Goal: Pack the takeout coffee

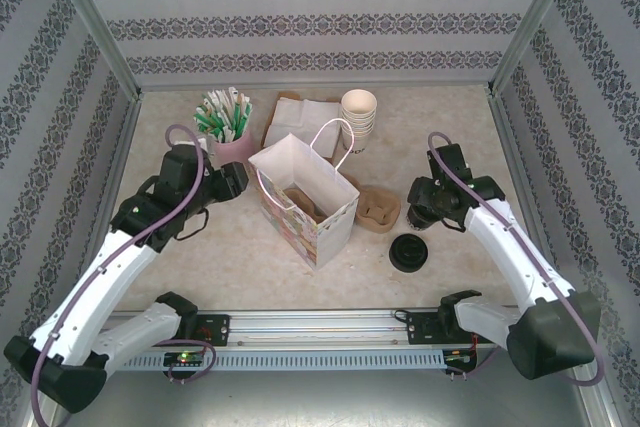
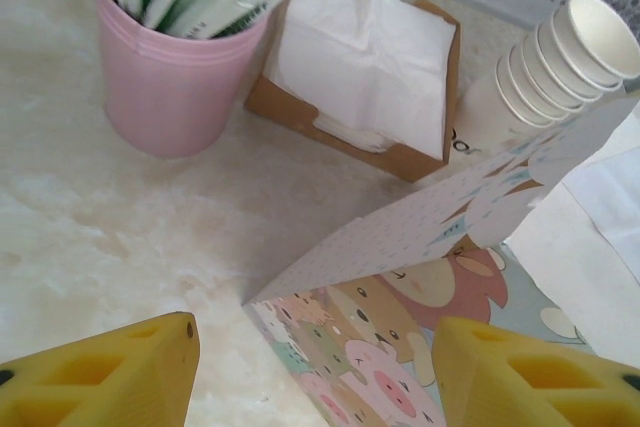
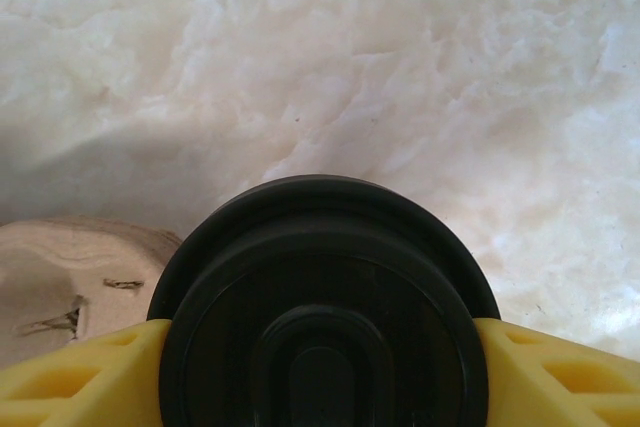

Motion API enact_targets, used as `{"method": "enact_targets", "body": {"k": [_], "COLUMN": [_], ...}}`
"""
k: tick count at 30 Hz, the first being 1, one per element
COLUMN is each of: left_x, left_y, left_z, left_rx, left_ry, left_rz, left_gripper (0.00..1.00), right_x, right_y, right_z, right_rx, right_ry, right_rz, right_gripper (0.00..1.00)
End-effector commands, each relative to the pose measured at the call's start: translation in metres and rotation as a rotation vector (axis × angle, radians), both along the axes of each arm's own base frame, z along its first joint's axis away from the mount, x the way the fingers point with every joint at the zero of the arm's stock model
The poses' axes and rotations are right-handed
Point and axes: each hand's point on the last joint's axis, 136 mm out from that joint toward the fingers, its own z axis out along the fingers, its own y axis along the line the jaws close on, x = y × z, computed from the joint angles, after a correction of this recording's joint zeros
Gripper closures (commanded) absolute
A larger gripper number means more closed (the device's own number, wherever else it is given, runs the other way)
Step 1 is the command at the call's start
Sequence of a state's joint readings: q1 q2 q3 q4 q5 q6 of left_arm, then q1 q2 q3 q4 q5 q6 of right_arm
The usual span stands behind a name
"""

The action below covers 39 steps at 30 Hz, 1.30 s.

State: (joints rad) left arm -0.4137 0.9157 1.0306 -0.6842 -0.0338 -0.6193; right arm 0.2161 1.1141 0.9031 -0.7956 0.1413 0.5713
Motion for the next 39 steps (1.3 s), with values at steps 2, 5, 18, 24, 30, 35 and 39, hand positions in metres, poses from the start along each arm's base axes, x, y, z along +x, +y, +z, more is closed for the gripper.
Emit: {"method": "enact_targets", "body": {"k": [2, 5, 18, 24, 30, 35, 39], "left_x": [-0.001, -0.002, 0.03, 0.043, 0.056, 0.069, 0.075], "left_y": [0.026, 0.033, 0.022, 0.023, 0.023, 0.015, 0.009], "left_z": [0.004, -0.006, -0.07, -0.089, -0.11, -0.121, -0.125], "left_rx": [0.013, -0.001, -0.324, -0.283, -0.247, -0.255, -0.277], "left_ry": [-0.054, -0.043, 0.121, 0.148, 0.176, 0.207, 0.216], "left_rz": [0.126, 0.162, 0.159, 0.16, 0.157, 0.127, 0.11], "left_gripper": [0.36, 0.36, 0.39, 0.35, 0.31, 0.31, 0.31], "right_x": [0.005, 0.005, -0.002, -0.013, -0.025, -0.038, -0.044], "right_y": [0.0, 0.002, 0.039, 0.075, 0.102, 0.123, 0.145], "right_z": [0.022, 0.031, 0.141, 0.197, 0.245, 0.279, 0.29], "right_rx": [-0.004, -0.01, 0.021, 0.036, 0.045, 0.067, 0.084], "right_ry": [-0.052, -0.059, -0.315, -0.455, -0.568, -0.659, -0.681], "right_rz": [0.048, 0.08, 0.345, 0.485, 0.568, 0.638, 0.707], "right_gripper": [0.27, 0.27, 0.29, 0.31, 0.32, 0.32, 0.32]}}
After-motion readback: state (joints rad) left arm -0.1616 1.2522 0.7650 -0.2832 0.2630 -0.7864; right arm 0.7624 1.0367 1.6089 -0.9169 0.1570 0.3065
